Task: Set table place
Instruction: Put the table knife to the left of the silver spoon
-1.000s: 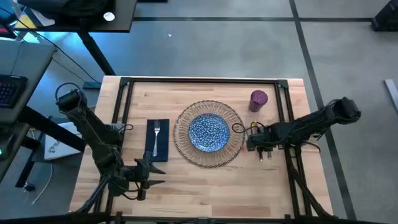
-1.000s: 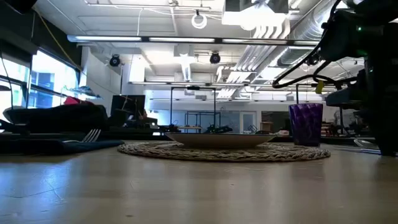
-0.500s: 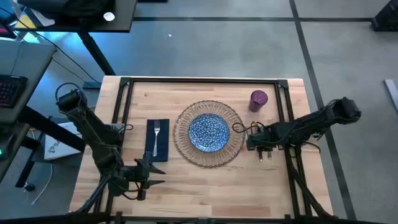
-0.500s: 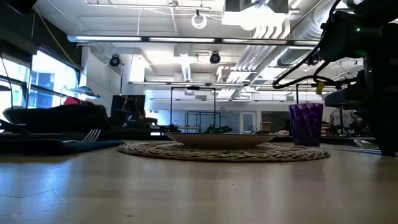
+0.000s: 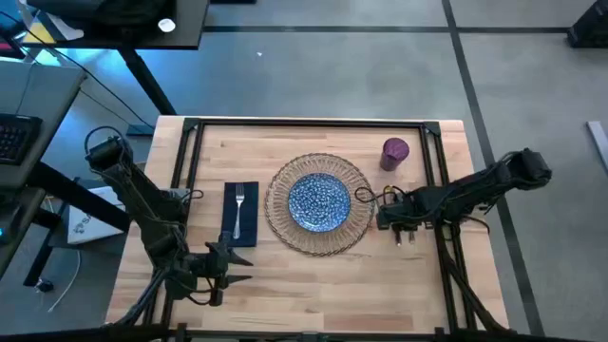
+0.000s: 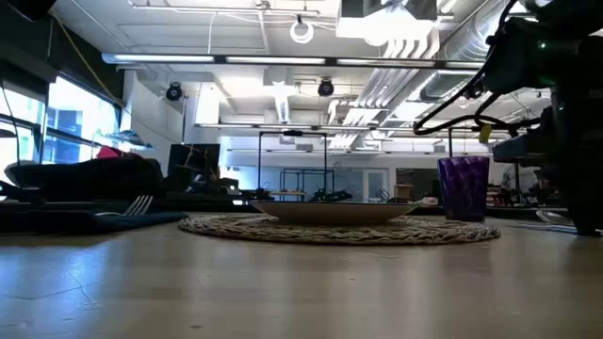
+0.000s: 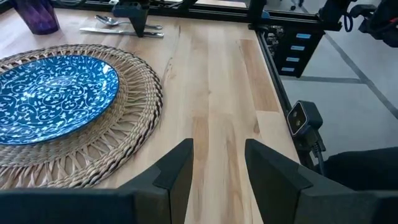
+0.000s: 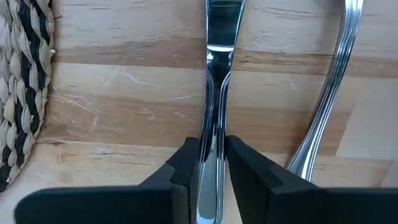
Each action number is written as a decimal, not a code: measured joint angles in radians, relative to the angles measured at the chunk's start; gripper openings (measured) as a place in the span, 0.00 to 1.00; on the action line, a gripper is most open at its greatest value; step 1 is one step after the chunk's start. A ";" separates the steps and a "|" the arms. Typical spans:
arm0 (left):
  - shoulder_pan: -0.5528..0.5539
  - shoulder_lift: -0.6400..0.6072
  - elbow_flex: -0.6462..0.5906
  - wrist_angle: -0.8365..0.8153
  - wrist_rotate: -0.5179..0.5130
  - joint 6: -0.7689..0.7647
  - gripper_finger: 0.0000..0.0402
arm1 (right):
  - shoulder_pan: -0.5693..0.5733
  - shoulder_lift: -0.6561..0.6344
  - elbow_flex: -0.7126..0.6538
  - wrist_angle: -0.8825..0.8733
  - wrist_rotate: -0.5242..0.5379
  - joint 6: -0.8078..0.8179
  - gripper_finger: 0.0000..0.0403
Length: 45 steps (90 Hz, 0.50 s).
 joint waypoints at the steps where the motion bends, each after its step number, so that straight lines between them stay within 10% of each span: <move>1: 0.000 0.000 0.000 0.000 0.000 0.000 0.32 | 0.000 0.000 0.000 0.000 0.000 0.000 0.16; 45: 0.000 0.000 0.000 0.000 0.000 0.000 0.32 | 0.000 0.002 0.133 -0.147 0.026 -0.065 0.18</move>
